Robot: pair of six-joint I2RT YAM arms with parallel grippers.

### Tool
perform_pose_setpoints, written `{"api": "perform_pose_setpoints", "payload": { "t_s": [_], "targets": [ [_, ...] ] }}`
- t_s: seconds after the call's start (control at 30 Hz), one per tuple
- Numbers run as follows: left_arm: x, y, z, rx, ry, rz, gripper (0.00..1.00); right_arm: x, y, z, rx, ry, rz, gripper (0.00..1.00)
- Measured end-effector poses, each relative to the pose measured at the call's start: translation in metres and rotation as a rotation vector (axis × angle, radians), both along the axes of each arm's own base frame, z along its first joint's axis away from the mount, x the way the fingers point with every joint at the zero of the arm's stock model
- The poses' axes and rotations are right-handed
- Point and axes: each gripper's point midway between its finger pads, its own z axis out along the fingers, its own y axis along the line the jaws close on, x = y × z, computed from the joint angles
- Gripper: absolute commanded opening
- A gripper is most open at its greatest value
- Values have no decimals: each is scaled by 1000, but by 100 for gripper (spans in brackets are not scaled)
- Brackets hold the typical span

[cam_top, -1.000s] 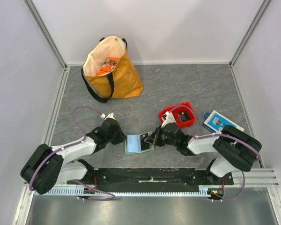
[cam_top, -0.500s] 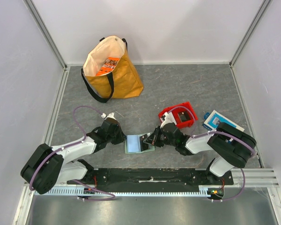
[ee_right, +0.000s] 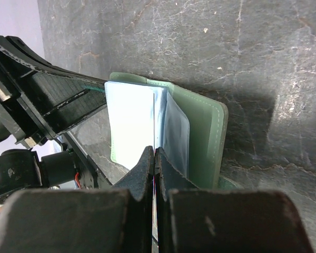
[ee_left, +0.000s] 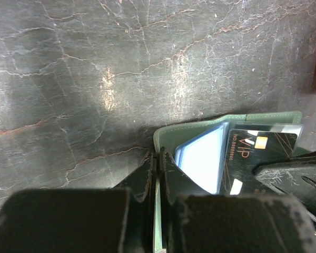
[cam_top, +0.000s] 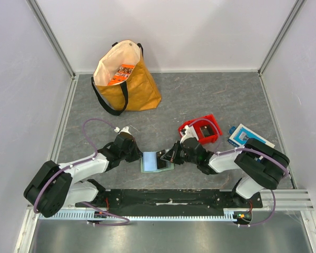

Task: Put the credit cards into the card holder
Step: Insert the credit card into the card holder.

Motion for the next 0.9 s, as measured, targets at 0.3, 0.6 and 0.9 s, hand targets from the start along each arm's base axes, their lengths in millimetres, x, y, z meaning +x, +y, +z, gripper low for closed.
{"api": "perform_pose_setpoints", "payload": {
  "t_s": [0.3, 0.6, 0.9],
  "targets": [
    [1, -1, 0, -4, -3, -3, 2, 1, 4, -9, 0, 19, 3, 0],
    [1, -1, 0, -4, -3, -4, 2, 2, 8, -12, 33, 42, -13, 0],
    [1, -2, 0, -5, -4, -4, 2, -1, 5, -14, 34, 44, -26, 0]
  ]
}}
